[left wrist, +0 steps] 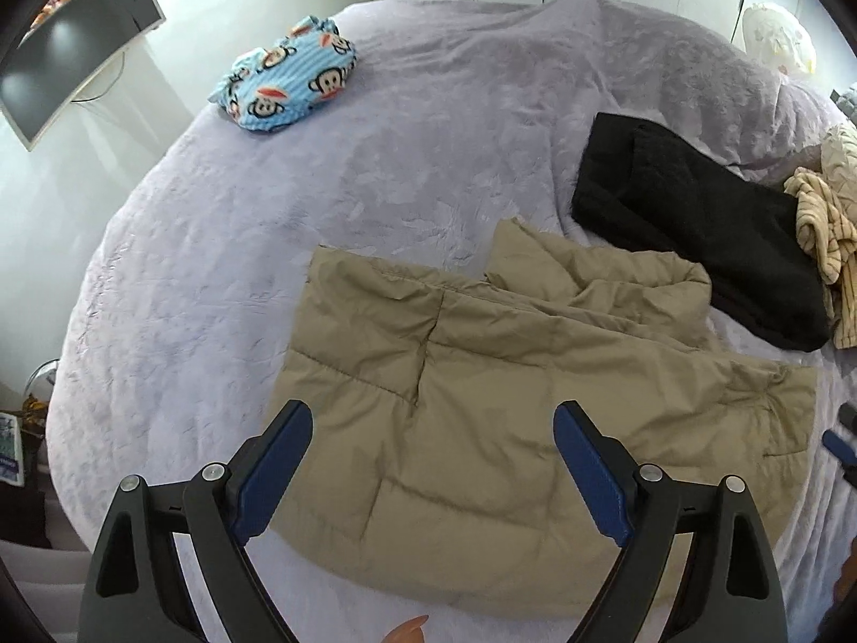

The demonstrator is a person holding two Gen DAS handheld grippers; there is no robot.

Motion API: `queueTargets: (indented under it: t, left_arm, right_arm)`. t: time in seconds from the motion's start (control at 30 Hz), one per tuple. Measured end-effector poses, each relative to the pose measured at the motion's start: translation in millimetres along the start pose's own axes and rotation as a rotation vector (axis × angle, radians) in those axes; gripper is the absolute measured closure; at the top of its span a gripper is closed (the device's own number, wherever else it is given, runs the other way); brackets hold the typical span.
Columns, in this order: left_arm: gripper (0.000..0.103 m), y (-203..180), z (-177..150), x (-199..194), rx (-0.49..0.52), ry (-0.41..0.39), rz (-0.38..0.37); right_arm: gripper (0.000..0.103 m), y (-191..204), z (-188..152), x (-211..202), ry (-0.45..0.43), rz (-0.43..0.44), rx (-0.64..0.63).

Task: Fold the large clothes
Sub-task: 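Open both tools and withdraw from the folded jacket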

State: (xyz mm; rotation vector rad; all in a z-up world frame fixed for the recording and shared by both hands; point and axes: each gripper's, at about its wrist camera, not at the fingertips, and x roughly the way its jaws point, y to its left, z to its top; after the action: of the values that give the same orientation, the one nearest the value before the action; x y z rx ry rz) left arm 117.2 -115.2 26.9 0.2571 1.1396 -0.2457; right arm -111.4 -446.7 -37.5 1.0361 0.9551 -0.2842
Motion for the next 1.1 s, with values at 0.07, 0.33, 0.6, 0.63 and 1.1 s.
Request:
queueTargets:
  t: [0.07,0.33,0.6,0.63,1.1]
  left_arm:
    - [0.0,-2,-2,-12,-0.01,-0.011,0.003]
    - [0.0,-10,-2,-39,-0.022,-0.028,0.016]
    - [0.0,-21,0,-48,-0.012,-0.04,0.031]
    - [0.0,-22,1,-48,-0.007,-0.042,0.031]
    - [0.007,-5,-17,-28,0.051,-0.072,-0.07]
  right_arm:
    - [0.034,-2,-8,-4,0.005,-0.009,-0.002]
    - [0.021,3,-20,-17,0.002,-0.038,-0.057]
    - [0.0,19,-20,-24,-0.056,-0.108,-0.149]
    - [0.0,20,-21,-25,-0.066,-0.118,-0.16]
    - [0.0,1,-31,-25,-0.016,-0.138,-0.122]
